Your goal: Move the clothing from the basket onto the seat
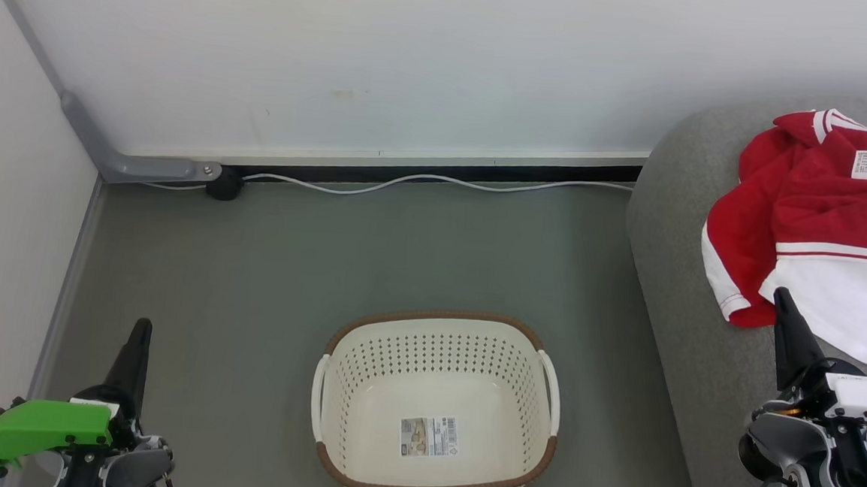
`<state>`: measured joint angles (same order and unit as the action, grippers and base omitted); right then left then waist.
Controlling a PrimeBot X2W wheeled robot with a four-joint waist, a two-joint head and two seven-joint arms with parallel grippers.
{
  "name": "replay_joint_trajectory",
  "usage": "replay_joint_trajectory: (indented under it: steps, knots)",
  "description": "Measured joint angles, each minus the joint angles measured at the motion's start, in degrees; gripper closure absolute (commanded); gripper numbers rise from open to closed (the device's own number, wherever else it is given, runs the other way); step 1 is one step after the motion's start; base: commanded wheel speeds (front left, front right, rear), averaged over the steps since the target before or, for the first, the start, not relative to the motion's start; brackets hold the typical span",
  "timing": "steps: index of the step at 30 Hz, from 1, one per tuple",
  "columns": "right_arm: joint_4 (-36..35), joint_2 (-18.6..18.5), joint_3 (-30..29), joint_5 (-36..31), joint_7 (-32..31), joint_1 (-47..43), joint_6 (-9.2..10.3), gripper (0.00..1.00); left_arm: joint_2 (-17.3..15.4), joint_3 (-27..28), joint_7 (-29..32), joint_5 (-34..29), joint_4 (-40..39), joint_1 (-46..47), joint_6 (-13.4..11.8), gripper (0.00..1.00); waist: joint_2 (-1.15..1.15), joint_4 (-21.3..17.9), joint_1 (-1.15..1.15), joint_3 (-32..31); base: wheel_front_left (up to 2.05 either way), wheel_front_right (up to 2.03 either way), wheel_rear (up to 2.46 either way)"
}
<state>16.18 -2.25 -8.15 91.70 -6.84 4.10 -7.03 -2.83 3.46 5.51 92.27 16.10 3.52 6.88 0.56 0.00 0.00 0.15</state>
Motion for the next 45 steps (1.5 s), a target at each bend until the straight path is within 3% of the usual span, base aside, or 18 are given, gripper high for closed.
replay_joint_trajectory:
  steps: [45]
  knots:
    - [-0.05, 0.0, 0.09, 0.05, 0.08, 0.0, 0.0, 1.0, 0.05, 0.14, 0.01, 0.0, 0.04, 0.01, 0.12, 1.0, 0.0, 0.0, 0.0, 0.0, 0.0, 0.0, 0.0]
